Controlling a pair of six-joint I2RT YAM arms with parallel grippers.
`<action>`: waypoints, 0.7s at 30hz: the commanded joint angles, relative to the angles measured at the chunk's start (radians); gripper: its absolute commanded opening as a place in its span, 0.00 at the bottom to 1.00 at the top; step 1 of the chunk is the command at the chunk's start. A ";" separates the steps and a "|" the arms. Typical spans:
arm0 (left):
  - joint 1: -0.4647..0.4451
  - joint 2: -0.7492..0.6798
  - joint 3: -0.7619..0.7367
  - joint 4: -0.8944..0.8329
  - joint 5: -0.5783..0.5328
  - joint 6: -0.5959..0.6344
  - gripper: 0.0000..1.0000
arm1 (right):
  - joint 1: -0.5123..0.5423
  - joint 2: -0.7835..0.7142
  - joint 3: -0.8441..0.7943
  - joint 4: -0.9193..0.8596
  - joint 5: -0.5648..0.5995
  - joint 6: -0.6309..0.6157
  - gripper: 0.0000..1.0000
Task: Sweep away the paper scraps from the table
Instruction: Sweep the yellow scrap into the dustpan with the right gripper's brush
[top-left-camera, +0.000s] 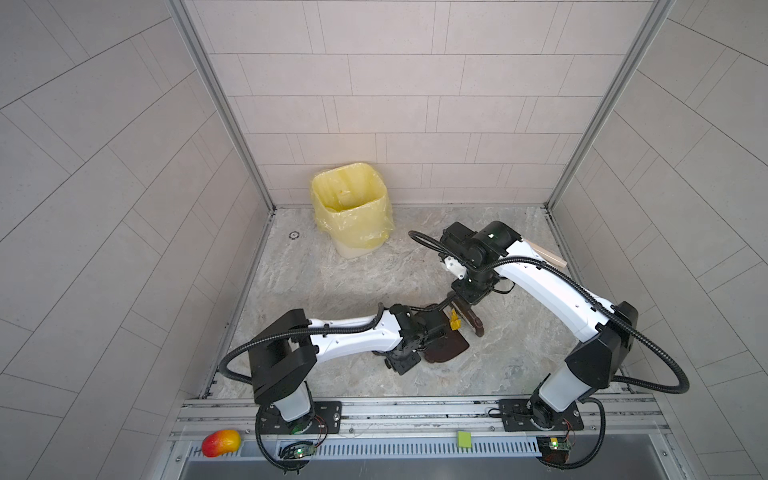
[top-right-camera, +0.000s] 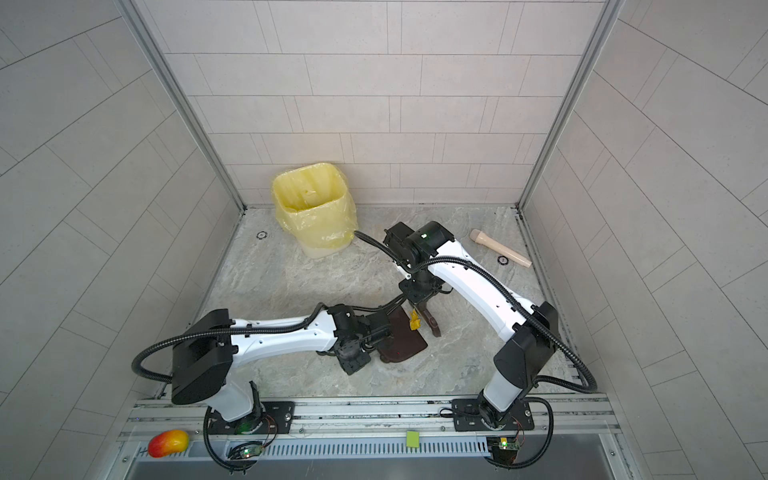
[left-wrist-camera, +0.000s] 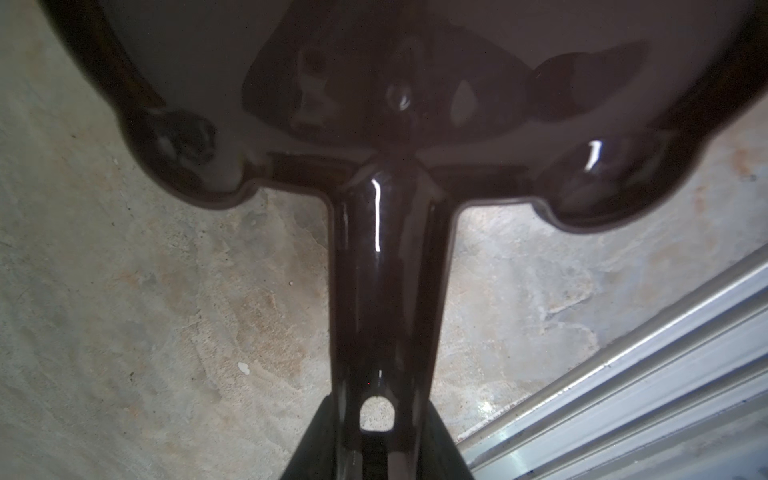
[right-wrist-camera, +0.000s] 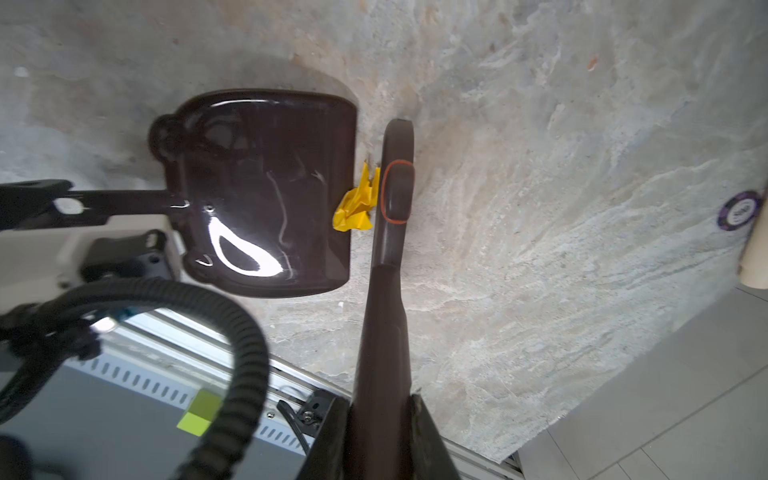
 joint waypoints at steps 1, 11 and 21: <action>0.001 0.005 -0.019 0.000 -0.004 -0.025 0.00 | 0.040 -0.047 -0.015 0.033 -0.133 0.058 0.00; 0.002 -0.002 -0.029 0.019 -0.009 -0.028 0.00 | 0.130 -0.086 -0.004 0.059 -0.157 0.142 0.00; 0.002 -0.053 -0.066 0.059 -0.015 -0.034 0.00 | 0.021 -0.146 0.018 -0.062 0.037 0.084 0.00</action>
